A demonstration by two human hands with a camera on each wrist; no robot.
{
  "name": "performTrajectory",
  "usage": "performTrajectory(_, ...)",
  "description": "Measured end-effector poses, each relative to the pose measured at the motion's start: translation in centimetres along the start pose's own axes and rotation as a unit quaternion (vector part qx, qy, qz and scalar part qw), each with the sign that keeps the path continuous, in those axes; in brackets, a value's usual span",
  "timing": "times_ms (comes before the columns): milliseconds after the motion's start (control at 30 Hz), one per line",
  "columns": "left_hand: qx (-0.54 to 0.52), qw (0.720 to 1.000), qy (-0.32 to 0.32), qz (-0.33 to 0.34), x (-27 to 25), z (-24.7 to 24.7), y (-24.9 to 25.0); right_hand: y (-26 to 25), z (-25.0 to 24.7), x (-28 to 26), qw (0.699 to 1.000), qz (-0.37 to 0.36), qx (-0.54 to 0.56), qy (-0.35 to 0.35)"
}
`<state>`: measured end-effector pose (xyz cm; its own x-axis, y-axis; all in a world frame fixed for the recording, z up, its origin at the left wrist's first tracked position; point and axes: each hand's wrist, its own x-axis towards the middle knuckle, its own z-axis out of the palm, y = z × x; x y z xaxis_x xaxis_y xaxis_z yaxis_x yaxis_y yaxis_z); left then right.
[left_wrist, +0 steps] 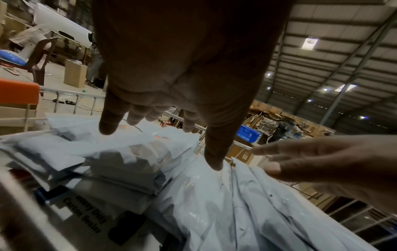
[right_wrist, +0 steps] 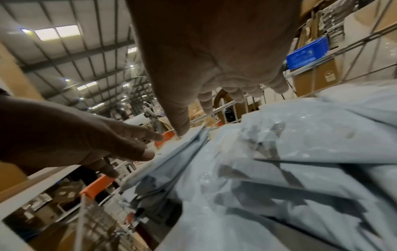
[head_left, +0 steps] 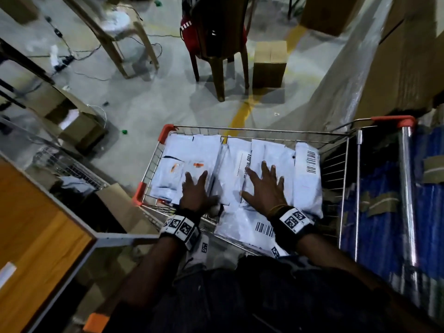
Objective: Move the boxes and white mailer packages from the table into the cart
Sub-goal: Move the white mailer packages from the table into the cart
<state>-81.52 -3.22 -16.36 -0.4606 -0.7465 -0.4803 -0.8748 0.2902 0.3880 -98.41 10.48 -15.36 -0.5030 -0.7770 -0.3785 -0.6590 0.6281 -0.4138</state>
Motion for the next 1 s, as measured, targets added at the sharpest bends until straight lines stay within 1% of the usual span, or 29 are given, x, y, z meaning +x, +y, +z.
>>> performTrajectory(67, -0.021, 0.999, 0.033, 0.033, -2.1, -0.1, -0.5, -1.7, 0.5, -1.2, 1.0, -0.018, 0.013, -0.008)
performTrajectory(100, -0.033, 0.996, 0.058, 0.06, -3.2, -0.3, -0.9, -2.7, 0.8, -1.9, 0.999, -0.03, 0.015, -0.005)
performTrajectory(167, -0.063, 0.986, 0.097, 0.121, -5.8, -0.8, -1.9, -4.9, 1.4, -3.4, 0.998, -0.06, 0.014, 0.007)
performTrajectory(200, -0.085, 0.981, 0.105, 0.137, -7.0, -1.1, -2.7, -6.0, 1.6, -4.3, 0.997, -0.072, 0.014, 0.01)
performTrajectory(267, -0.121, 0.972, 0.121, 0.158, -9.7, -1.7, -4.6, -8.4, 2.3, -6.2, 0.995, -0.096, 0.021, 0.011)
performTrajectory(367, -0.125, 0.966, 0.15, 0.168, -13.5, -2.4, -7.5, -11.7, 3.6, -9.2, 0.992, -0.124, 0.033, 0.003)
performTrajectory(467, -0.115, 0.968, 0.17, 0.142, -18.1, -3.0, -12.0, -15.0, 5.8, -12.9, 0.988, -0.154, 0.026, -0.005)
performTrajectory(567, -0.137, 0.967, 0.189, 0.105, -23.1, -3.3, -16.9, -18.5, 8.7, -16.7, 0.98, -0.199, 0.005, -0.022)
performTrajectory(667, -0.123, 0.971, 0.201, 0.044, -26.9, -3.3, -20.7, -21.6, 11.2, -19.9, 0.974, -0.222, -0.002, -0.035)
performTrajectory(733, -0.134, 0.971, 0.195, 0.018, -29.6, -3.2, -23.6, -24.1, 13.3, -22.3, 0.967, -0.249, -0.022, -0.046)
performTrajectory(833, -0.185, 0.962, 0.2, -0.023, -33.7, -2.8, -28.3, -28.0, 16.3, -25.7, 0.952, -0.297, -0.043, -0.069)
performTrajectory(933, -0.19, 0.948, 0.251, -0.057, -38.3, -2.5, -31.9, -31.5, 19.3, -28.7, 0.93, -0.347, -0.051, -0.107)
performTrajectory(1000, -0.188, 0.935, 0.28, -0.107, -41.7, -2.0, -34.5, -34.1, 21.4, -30.8, 0.912, -0.382, -0.063, -0.133)
